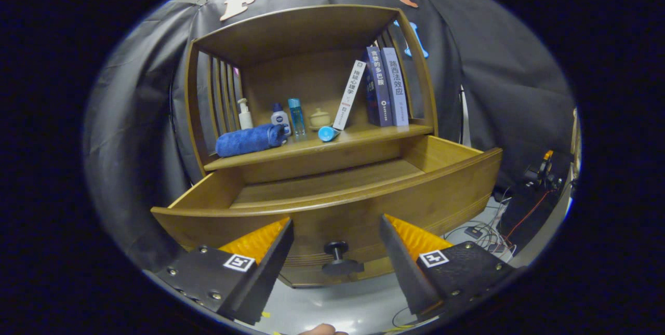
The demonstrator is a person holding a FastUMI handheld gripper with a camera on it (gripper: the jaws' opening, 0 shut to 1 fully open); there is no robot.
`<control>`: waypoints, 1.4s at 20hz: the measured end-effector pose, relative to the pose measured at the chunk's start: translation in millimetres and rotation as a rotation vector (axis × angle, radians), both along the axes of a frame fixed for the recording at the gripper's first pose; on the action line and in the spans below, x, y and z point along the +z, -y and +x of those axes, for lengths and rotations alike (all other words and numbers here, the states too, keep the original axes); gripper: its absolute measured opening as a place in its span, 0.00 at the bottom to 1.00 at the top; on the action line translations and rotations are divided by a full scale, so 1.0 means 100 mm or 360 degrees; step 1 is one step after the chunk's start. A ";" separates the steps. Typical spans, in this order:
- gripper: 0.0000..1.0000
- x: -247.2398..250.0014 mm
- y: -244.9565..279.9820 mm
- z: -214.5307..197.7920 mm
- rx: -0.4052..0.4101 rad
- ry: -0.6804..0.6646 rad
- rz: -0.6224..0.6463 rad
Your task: Pull open the drawer, take out the items inside it, and place them on the countertop above the cabinet.
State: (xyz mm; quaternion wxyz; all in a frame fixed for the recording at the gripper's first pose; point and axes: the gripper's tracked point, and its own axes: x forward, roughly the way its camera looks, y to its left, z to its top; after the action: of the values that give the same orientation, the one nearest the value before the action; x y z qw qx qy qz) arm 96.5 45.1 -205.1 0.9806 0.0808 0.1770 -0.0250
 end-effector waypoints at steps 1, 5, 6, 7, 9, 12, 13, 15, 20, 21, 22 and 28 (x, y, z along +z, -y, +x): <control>0.99 0.02 0.01 0.03 -0.0003 0.0006 0.0000; 1.00 0.01 -0.02 0.17 0.0024 -0.0003 0.0045; 1.00 0.07 0.01 0.20 0.0007 0.0043 0.0058; 1.00 0.03 -0.02 0.22 0.0020 0.0023 0.0061; 1.00 0.01 -0.03 0.29 0.0007 0.0038 0.0081; 0.99 -0.01 -0.06 0.43 0.0026 0.0017 0.0050; 0.99 -0.01 -0.07 0.49 0.0029 0.0021 0.0056; 0.99 -0.03 -0.09 0.59 0.0032 0.0025 0.0084; 0.99 -0.08 -0.12 0.83 -0.0001 0.0039 0.0135; 0.99 -0.09 -0.12 0.87 -0.0011 0.0047 0.0144; 0.99 -0.10 -0.13 0.92 -0.0019 0.0048 0.0154; 0.99 -0.14 -0.17 1.16 -0.0037 0.0057 0.0204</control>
State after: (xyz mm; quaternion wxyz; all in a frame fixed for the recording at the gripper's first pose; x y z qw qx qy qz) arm 212.3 62.1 -219.6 0.9760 0.1458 0.1598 -0.0235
